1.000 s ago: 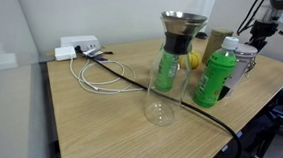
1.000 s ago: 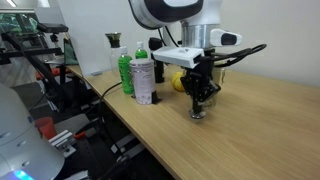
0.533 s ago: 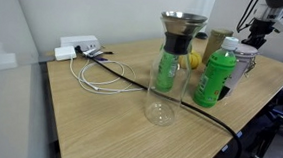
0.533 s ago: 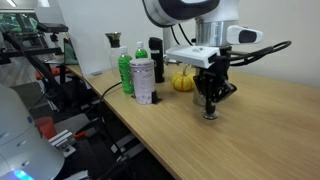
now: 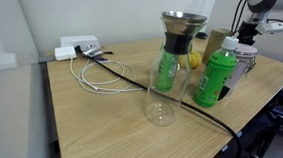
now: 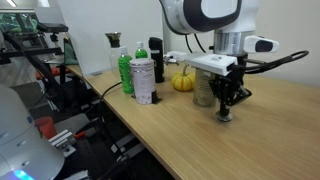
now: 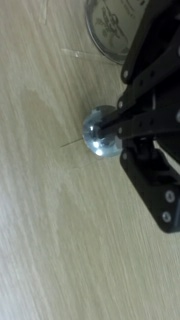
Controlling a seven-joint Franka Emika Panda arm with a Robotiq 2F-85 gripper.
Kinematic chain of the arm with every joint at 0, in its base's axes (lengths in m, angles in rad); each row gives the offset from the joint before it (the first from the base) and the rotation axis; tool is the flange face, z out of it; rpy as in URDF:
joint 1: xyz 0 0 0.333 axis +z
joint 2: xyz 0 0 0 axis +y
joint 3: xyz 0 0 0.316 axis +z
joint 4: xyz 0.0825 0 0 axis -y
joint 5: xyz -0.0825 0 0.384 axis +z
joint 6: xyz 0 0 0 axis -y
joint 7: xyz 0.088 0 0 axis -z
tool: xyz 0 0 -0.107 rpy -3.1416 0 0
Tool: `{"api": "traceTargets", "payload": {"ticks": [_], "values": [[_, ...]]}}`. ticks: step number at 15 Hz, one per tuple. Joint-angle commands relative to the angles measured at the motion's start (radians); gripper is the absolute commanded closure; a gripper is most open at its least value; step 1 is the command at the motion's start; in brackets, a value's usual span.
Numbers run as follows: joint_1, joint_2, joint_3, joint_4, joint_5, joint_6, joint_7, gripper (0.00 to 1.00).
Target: Move the metal thing backward
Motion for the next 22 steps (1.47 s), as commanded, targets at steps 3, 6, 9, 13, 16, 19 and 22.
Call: {"api": "traceTargets", "payload": {"ticks": [3,6,9,13,16,19,22], "values": [[-0.041,0.07,0.023,0.073,0.038,-0.009,0.001,0.99],[-0.036,0.101,0.018,0.093,0.008,-0.006,0.002,0.99],[-0.036,0.117,0.02,0.111,0.004,-0.015,0.005,0.87],[-0.03,0.098,0.02,0.092,-0.018,-0.01,-0.006,0.48],[-0.025,0.061,0.021,0.063,-0.029,-0.006,0.001,0.26],[-0.017,0.01,0.016,0.029,-0.045,0.003,0.011,0.06],[-0.01,-0.07,0.004,-0.02,-0.079,0.017,0.031,0.0]]}}
